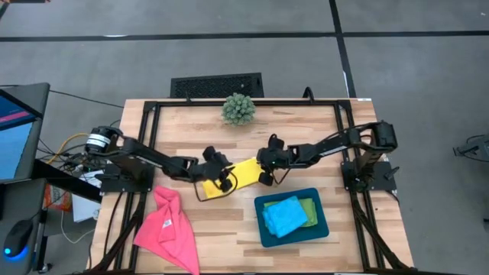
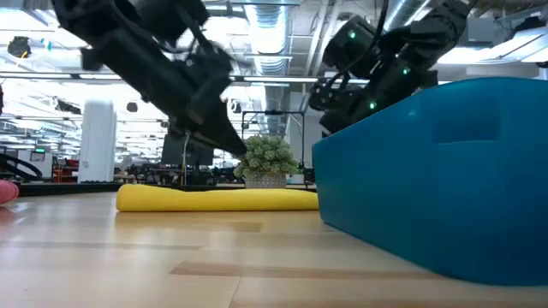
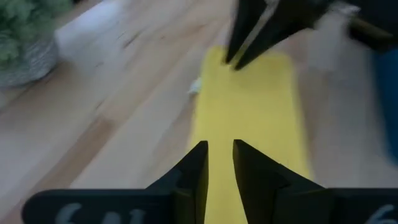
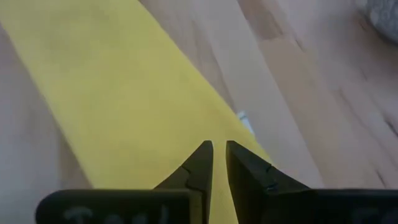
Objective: Fold microfiber towels
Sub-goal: Fold the yellow microfiber towel
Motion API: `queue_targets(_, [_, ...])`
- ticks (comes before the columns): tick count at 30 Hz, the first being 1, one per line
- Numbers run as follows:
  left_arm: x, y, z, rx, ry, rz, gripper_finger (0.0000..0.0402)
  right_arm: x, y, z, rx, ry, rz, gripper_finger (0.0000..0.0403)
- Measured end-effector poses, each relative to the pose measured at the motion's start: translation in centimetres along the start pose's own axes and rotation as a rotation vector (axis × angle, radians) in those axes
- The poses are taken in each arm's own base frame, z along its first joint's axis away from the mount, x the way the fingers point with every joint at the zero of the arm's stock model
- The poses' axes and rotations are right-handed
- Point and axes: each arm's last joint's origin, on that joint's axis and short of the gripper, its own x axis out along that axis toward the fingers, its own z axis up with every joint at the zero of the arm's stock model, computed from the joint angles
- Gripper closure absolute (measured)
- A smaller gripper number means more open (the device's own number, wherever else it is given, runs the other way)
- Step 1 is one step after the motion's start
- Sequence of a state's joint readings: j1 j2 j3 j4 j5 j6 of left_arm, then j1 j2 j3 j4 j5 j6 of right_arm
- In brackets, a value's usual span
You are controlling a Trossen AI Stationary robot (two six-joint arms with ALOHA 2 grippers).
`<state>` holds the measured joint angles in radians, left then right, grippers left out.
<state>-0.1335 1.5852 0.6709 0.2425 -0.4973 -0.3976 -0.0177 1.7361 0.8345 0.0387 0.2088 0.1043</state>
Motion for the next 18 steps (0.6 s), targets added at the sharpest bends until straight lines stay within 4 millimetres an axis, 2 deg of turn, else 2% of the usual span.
queue_targets(6, [3.0,2.6,-0.6,-0.033,0.069,0.039,0.0335,1.7,0.2,-1.2,0.006,0.055,-0.009,0.0333])
queue_targets(9, [4.3,3.0,-1.2,-0.054,0.114,-0.041,0.0335,2.1,0.2,-1.4,0.008,0.067,-0.011,0.0333])
queue_targets(12, [5.4,3.3,-2.4,-0.062,0.170,-0.055,0.0335,2.1,0.2,-1.4,0.007,0.065,-0.012,0.0333])
queue_targets(18, [5.9,3.4,-2.8,-0.096,0.171,-0.029,0.0335,0.5,-0.1,-0.4,0.001,0.023,-0.006,0.0333])
